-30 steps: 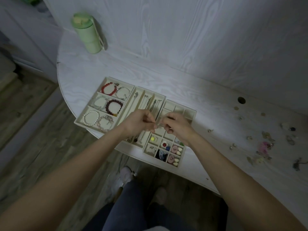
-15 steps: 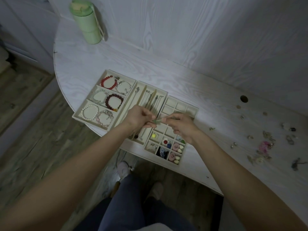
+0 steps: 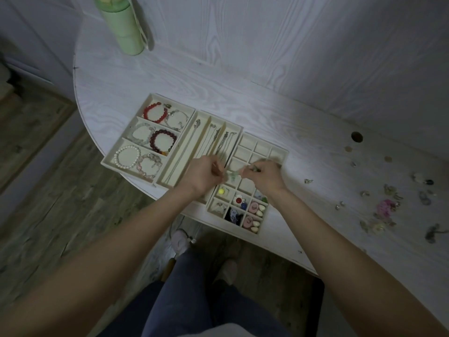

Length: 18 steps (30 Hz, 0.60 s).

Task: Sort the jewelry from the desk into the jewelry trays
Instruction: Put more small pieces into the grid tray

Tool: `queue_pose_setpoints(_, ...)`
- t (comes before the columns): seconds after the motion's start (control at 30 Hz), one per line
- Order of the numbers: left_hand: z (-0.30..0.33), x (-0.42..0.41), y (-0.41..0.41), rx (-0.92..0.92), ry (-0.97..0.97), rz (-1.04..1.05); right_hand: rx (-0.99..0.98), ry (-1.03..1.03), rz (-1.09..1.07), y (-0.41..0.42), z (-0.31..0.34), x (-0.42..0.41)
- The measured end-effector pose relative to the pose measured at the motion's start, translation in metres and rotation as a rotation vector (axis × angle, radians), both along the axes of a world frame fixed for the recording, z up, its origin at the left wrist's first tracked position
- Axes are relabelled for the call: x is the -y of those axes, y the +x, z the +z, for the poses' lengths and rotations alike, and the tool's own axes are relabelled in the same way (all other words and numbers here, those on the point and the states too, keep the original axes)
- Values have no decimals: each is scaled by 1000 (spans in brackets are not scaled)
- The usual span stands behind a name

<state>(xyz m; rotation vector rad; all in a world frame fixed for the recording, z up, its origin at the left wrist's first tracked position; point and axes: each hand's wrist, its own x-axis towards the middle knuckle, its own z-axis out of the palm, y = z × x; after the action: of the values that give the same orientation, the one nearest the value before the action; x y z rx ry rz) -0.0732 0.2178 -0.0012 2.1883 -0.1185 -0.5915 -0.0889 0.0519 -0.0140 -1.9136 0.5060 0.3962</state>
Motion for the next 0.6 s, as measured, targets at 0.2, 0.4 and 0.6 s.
queue_pose_setpoints(0.2, 1, 2, 2, 92, 150, -50, 26, -49, 174, -2, 5, 0)
queue_pose_setpoints(0.4, 1, 4, 1, 63, 178, -139, 82, -51, 180, -2, 5, 5)
queue_pose_setpoints(0.6, -2, 11, 4, -76, 130, -33, 124, -103, 163, -3, -3, 7)
